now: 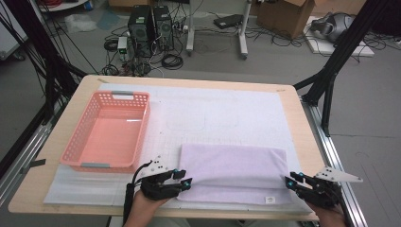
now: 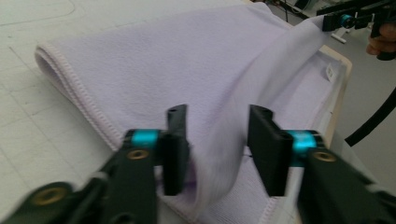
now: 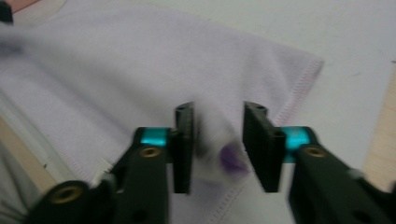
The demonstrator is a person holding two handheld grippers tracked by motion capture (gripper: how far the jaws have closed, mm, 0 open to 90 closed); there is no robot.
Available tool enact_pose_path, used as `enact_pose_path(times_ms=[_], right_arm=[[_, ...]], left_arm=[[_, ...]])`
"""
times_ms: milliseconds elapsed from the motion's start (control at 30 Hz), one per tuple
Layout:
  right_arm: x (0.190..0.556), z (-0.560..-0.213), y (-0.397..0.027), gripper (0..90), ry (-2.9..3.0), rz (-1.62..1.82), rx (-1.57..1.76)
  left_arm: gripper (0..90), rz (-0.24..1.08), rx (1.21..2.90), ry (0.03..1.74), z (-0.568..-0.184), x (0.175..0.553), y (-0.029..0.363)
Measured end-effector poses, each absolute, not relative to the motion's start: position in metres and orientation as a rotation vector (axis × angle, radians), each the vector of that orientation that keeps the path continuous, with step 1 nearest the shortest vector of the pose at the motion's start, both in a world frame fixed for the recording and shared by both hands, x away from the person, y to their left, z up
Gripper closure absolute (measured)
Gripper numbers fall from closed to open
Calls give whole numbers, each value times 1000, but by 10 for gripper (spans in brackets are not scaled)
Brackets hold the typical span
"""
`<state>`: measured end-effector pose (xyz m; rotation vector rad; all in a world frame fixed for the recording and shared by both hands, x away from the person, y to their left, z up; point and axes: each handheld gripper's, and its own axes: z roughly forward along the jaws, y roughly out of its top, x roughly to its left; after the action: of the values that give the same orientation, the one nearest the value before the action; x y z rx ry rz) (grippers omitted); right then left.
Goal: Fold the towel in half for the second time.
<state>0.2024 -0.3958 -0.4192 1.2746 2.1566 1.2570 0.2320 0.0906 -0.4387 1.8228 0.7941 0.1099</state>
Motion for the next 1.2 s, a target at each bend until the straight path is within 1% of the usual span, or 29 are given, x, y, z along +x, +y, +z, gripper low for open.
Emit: enact_pose_path(times_ms=[67,133,200,333,500,667,767,833,933,967,1000,1067,1100,1133,1167,1200], right_arm=[[201,-411,-399,543,2079,1316,1294],[202,-403,-400,539,1995,1364,1289],[205,-402,-397,529,1985,1342,1297],[218,-416,-387,527,2058,1218,1326],[230,-432,-378,547,2141,1055,1313],[249,-429,-382,531,2112,1026,1321],[268,-425,-382,463,2092,1017,1322],[282,-427,-383,420,2093,995,1346],[300,-433,-385,368,2132,1002,1393],[307,-436,-384,345,2162,994,1405],[311,-440,-384,339,2190,984,1414],[316,-444,-383,340,2212,1000,1427],[316,-444,-383,361,2215,1003,1425],[316,-444,-383,402,2223,1011,1416],[315,-444,-384,484,2230,1018,1403],[314,-443,-386,613,2233,1039,1414]], left_arm=[[460,138,1783,792,-435,234,93],[438,176,1754,808,-432,238,96],[420,205,1734,843,-432,243,98],[413,258,1734,895,-434,254,99],[403,288,1740,971,-436,278,102],[386,295,1756,1032,-440,306,99],[374,274,1793,1052,-443,323,93],[361,263,1756,1071,-448,330,90],[364,208,1780,1130,-454,338,87],[365,175,1787,1123,-454,340,86],[361,149,1805,1115,-455,341,84],[354,172,1870,1079,-454,342,76],[393,203,1899,1065,-453,342,73],[465,255,1933,1054,-452,341,70],[567,252,1936,1044,-452,341,71],[760,206,1908,1051,-452,342,73]])
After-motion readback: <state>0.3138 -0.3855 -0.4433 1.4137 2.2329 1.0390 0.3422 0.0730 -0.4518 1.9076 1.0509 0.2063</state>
